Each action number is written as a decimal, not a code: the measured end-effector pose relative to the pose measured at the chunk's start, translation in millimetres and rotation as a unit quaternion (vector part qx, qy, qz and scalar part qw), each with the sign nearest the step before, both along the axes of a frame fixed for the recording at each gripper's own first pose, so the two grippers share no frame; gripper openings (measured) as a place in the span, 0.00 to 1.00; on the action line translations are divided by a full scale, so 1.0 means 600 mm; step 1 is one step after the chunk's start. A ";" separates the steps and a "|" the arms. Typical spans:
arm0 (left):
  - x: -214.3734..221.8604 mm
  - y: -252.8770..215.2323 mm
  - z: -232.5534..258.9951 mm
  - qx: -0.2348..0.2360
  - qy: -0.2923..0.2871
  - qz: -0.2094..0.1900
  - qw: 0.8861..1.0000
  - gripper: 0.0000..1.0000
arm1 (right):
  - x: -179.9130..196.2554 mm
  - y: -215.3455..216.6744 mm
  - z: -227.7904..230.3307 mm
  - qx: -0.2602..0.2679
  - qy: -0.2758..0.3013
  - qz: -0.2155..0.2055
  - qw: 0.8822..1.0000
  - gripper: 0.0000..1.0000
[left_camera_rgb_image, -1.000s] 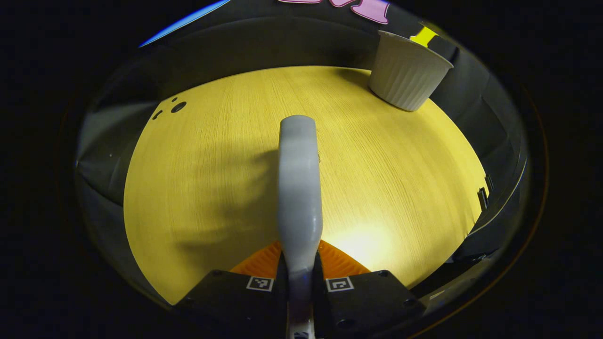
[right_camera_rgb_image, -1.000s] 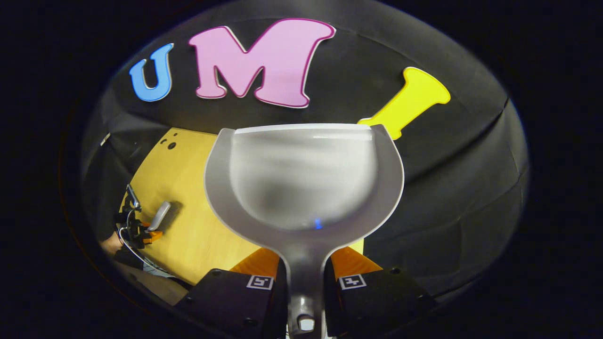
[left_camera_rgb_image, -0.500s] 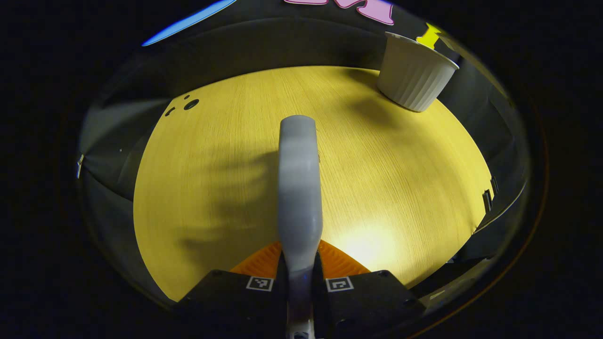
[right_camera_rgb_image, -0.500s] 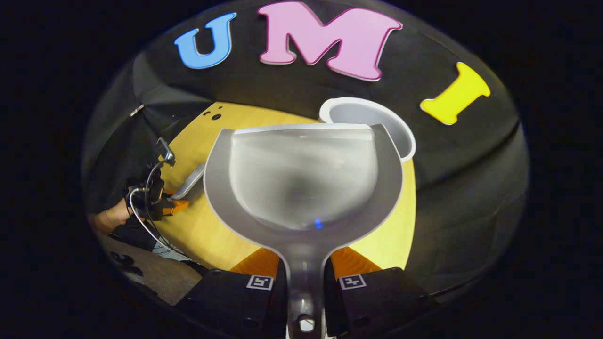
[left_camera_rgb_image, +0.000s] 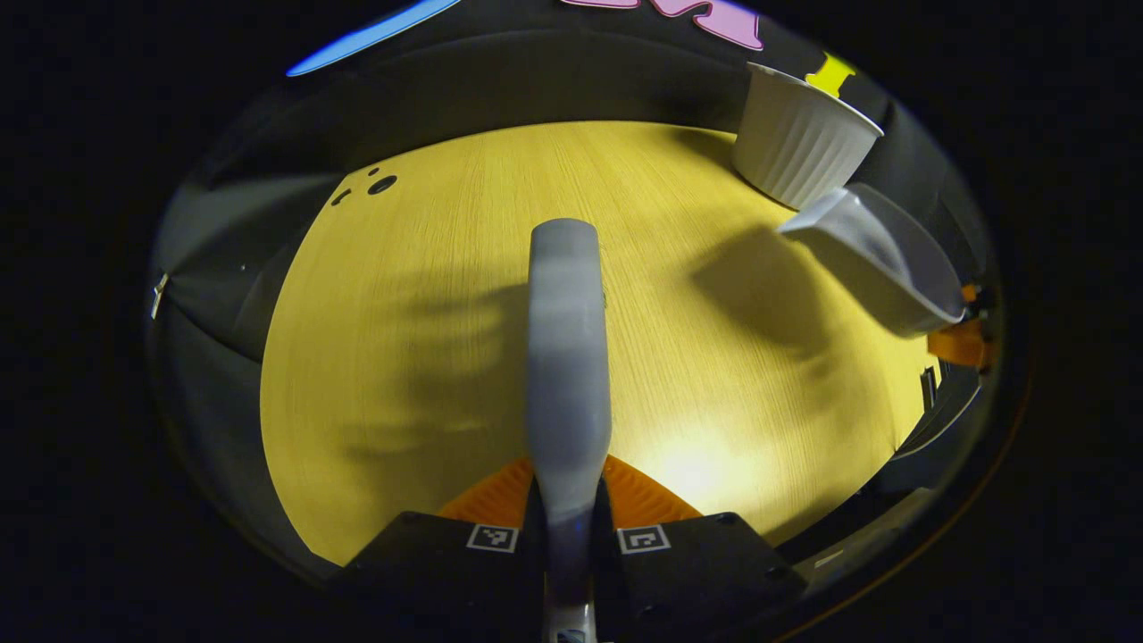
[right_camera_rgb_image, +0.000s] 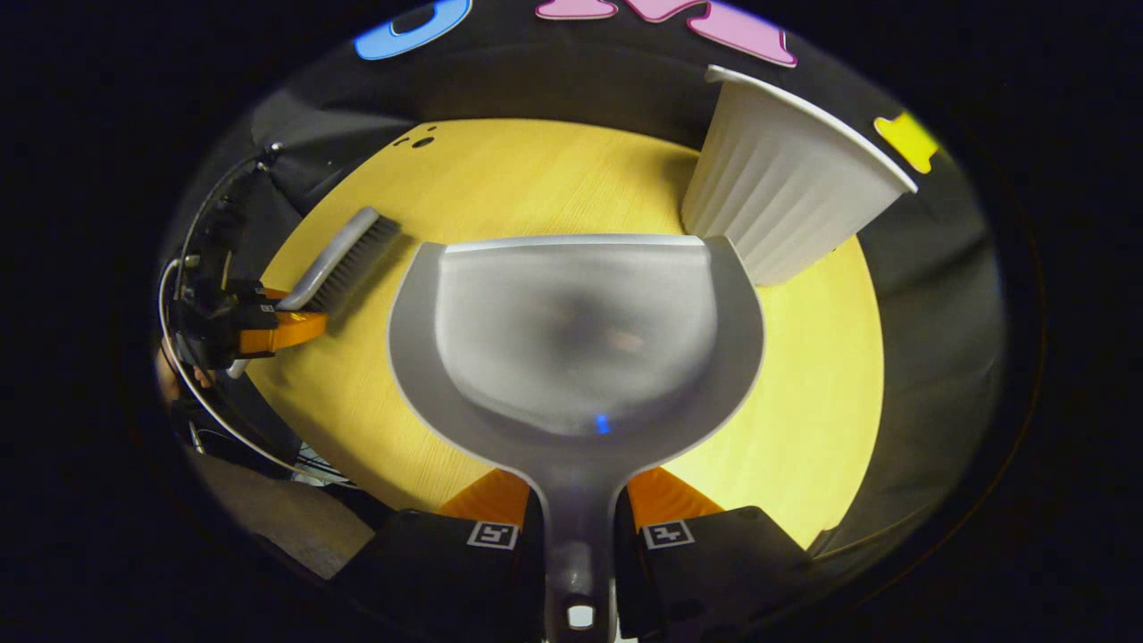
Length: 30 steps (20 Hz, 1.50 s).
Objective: Pick up the small broom and dustpan from the desktop, sweep the trash into the dustpan with the broom, and then empty the trash into the garbage bin.
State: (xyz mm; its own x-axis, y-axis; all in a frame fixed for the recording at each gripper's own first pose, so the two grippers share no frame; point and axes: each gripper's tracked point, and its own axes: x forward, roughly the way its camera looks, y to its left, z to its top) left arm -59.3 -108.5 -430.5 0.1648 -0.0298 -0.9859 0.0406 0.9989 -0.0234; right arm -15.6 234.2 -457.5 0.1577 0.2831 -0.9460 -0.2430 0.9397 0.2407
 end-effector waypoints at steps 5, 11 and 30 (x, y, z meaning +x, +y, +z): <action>0.000 -0.003 -0.004 0.003 0.006 0.008 1.000 0.26 | -0.010 0.048 -0.057 0.002 0.014 -0.024 1.000 0.36; -0.003 -0.001 -0.017 0.012 0.013 0.002 1.000 0.26 | -0.019 0.064 -0.085 -0.012 0.016 -0.010 1.000 0.35; 0.002 -0.001 -0.021 -0.004 0.021 -0.040 0.999 0.72 | -0.054 0.092 -0.076 0.023 0.039 -0.028 0.999 0.59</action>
